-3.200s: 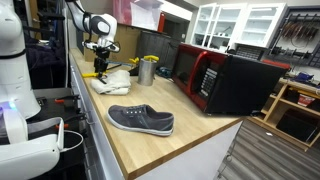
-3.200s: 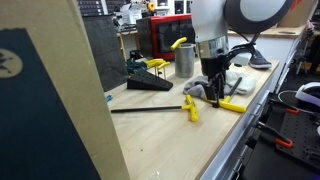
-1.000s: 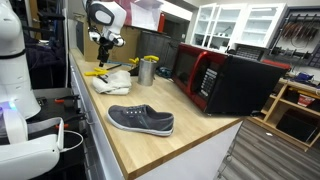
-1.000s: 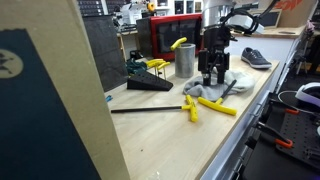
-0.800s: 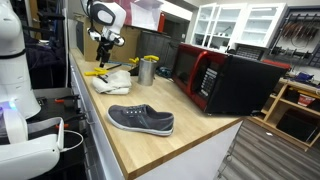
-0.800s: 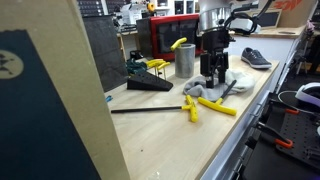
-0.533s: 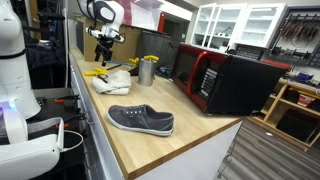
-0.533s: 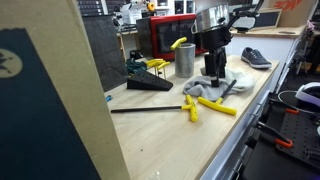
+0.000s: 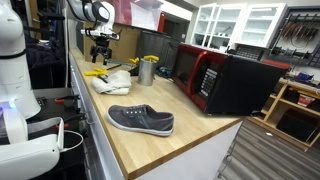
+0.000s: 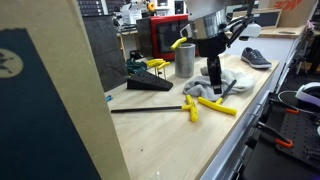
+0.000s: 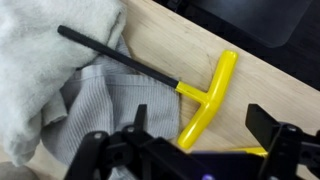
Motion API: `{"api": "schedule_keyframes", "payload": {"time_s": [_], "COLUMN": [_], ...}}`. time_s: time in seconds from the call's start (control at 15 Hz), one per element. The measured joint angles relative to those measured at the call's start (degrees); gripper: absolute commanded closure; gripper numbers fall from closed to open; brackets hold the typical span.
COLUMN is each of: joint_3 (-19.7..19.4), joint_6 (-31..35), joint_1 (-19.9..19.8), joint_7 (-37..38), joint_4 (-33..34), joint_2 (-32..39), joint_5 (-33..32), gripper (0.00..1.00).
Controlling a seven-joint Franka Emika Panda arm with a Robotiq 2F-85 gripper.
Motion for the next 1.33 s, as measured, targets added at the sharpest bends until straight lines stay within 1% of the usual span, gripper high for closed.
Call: {"api": "schedule_keyframes", "payload": {"time_s": [0.33, 1.13, 1.2, 1.27, 1.33], "joint_3": [0.3, 0.2, 0.2, 0.2, 0.2], "joint_6": [1.0, 3.5, 3.6, 3.6, 3.7], "joint_1": [0.2, 0.3, 0.3, 0.3, 0.4], "joint_7": [0.7, 5.5, 5.9, 6.1, 6.2], "joint_4": [1.2, 3.6, 3.8, 4.1, 4.4], "joint_2": [3.3, 11.6, 12.2, 12.7, 13.1], "joint_5": [-0.7, -0.6, -0.6, -0.5, -0.2], "gripper": [0.00, 0.00, 0.25, 0.26, 0.34]}}
